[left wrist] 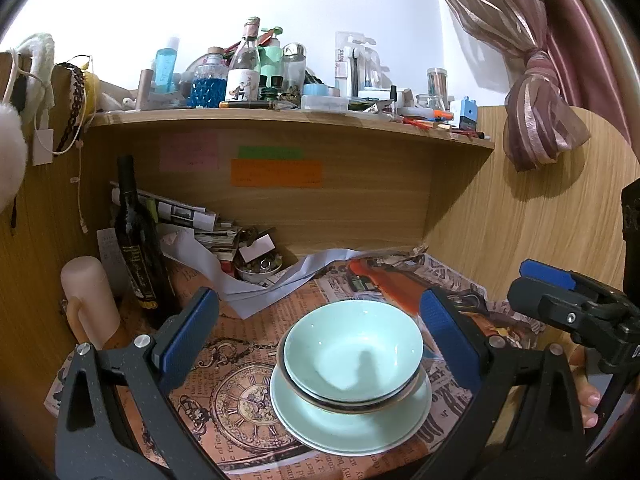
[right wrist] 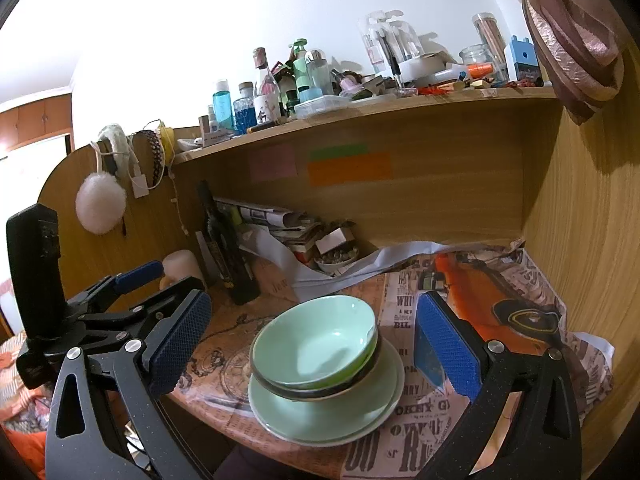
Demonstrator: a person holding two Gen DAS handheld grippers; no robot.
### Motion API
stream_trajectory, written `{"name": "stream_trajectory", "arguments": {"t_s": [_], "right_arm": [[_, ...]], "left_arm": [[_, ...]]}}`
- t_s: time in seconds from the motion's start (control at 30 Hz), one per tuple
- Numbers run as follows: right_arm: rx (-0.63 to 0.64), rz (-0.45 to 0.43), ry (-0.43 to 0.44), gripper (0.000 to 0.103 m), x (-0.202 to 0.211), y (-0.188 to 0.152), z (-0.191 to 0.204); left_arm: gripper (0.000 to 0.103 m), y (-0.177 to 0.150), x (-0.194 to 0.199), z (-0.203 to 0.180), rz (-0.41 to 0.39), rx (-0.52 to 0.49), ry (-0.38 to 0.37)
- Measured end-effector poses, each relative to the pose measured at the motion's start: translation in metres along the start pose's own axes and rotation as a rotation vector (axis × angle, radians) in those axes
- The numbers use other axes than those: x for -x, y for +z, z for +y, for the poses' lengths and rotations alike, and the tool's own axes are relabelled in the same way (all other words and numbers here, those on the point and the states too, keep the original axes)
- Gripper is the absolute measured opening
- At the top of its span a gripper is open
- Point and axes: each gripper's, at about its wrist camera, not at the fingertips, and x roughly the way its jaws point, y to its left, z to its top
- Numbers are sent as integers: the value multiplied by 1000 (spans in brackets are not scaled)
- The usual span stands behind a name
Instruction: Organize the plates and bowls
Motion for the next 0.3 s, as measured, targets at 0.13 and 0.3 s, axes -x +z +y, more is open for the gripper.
{"name": "stream_trajectory", "arguments": {"t_s": [0.13, 0.3], "right_arm": [[-4, 5, -2, 103, -3, 0, -1], [-10, 14, -6, 103, -7, -1, -2]], "left_arm": [[102, 0, -1, -2, -4, 0, 2], [102, 1, -2, -1, -5, 4, -1]]}}
